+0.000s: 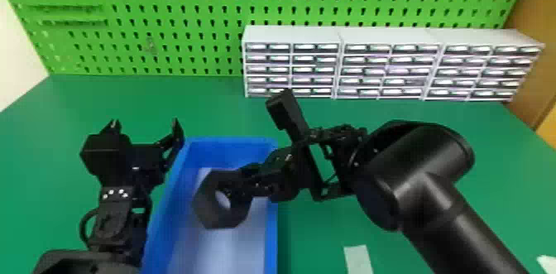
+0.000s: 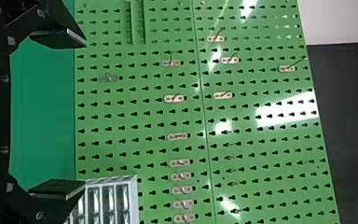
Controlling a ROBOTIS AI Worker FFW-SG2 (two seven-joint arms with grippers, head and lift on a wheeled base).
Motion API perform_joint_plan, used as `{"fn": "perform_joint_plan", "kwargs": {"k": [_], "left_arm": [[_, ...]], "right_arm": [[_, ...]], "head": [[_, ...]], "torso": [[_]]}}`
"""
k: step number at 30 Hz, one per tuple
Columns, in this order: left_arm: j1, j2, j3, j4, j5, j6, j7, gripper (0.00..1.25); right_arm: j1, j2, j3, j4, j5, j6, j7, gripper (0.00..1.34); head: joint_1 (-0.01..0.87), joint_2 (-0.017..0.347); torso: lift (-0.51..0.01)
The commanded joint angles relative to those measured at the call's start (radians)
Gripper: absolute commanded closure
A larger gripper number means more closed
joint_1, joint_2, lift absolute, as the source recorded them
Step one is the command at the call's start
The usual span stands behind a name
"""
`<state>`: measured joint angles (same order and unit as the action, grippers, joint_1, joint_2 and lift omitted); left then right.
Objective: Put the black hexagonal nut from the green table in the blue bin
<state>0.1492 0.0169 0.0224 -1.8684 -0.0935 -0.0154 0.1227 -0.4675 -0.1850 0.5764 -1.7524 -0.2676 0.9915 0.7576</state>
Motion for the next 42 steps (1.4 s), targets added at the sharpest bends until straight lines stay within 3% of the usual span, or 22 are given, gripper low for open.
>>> {"fn": "perform_joint_plan", "kwargs": {"k": [1, 3, 6, 22, 32, 42], "left_arm": [[0.001, 0.0, 0.001, 0.0, 0.0, 0.0, 0.0, 0.21], [0.001, 0.0, 0.001, 0.0, 0.0, 0.0, 0.0, 0.21], [0.001, 0.0, -0.001, 0.0, 0.0, 0.0, 0.0, 0.21], [0.003, 0.0, -0.001, 0.0, -0.002, 0.0, 0.0, 0.21], [0.004, 0.0, -0.002, 0.0, -0.002, 0.0, 0.0, 0.21], [0.006, 0.0, -0.004, 0.0, -0.002, 0.0, 0.0, 0.21]], "right_arm": [[0.001, -0.001, -0.004, 0.005, -0.013, 0.006, 0.0, 0.43], [0.001, -0.001, -0.006, 0.005, -0.013, 0.007, 0.0, 0.2], [0.001, -0.001, -0.006, 0.007, -0.013, 0.009, 0.0, 0.09], [0.018, 0.002, -0.038, 0.007, -0.004, 0.013, 0.0, 0.12], [0.052, 0.016, -0.161, -0.015, 0.051, 0.009, 0.0, 0.12], [0.093, 0.038, -0.352, -0.09, 0.215, -0.004, 0.0, 0.12]], "head": [[0.657, 0.057], [0.657, 0.057], [0.657, 0.057], [0.657, 0.057], [0.657, 0.057], [0.657, 0.057]], "torso": [[-0.095], [-0.095], [-0.095], [-0.095], [-0.095], [-0.095]]}}
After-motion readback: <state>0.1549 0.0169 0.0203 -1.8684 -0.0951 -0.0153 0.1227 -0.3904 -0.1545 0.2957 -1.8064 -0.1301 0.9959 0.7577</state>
